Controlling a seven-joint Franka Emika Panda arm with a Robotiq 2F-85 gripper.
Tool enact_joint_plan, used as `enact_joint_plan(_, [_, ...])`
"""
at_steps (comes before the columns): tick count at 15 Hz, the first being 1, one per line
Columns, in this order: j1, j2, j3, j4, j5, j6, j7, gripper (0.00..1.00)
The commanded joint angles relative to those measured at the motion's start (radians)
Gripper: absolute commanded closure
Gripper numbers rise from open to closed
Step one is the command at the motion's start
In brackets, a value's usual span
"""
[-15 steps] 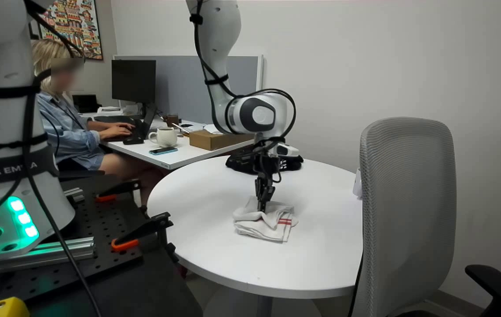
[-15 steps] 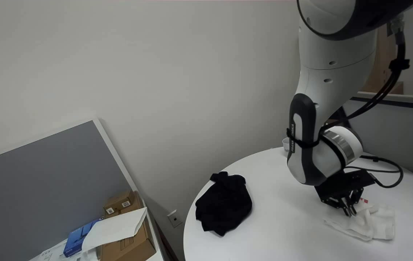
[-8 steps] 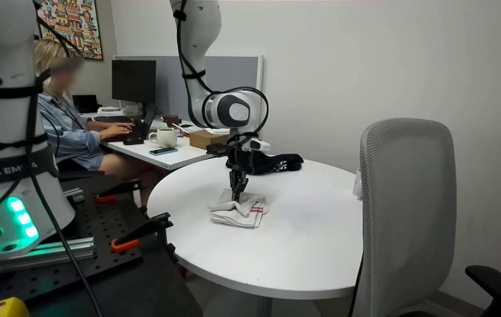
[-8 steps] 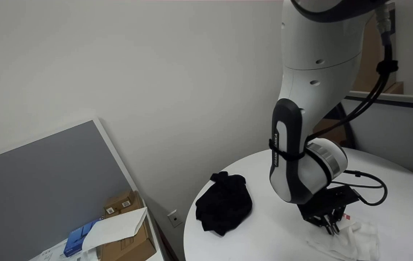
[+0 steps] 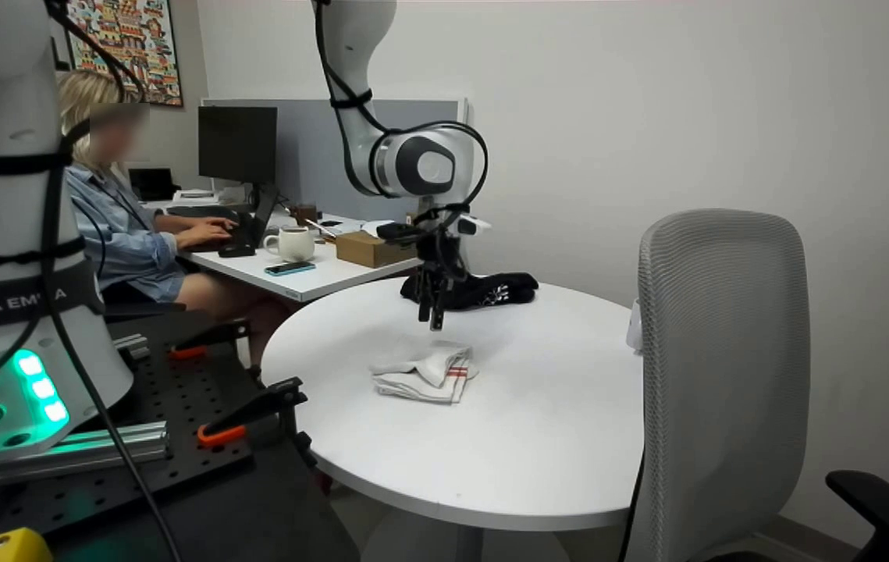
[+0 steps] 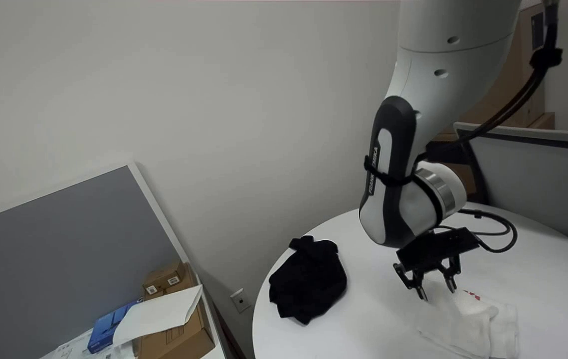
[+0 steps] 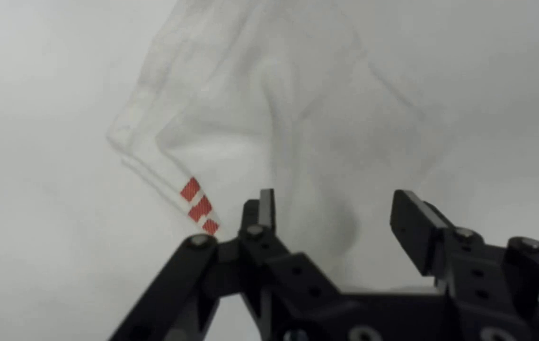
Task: Use the cloth to wipe the table
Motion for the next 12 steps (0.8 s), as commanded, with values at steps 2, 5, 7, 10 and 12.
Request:
enact_joint_plan(2, [-0.024, -0.249, -0.01, -0.089, -0.042, -0.098, 0.01, 0.01])
enact_joint_plan(5, [-0.042, -0.396, 0.009, -0.133, -0.072, -0.175, 0.02, 0.0])
enact_joint_plan(7, [-0.053, -0.471, 0.041, -0.155, -0.081, -0.24, 0.024, 0.0])
enact_joint_plan(10, [-0.083, -0.453, 0.082, -0.125, -0.059, -0.259, 0.022, 0.0])
enact_joint_plan(12, [-0.083, -0.503, 0.109, -0.151, -0.056, -0.287, 0.041, 0.0])
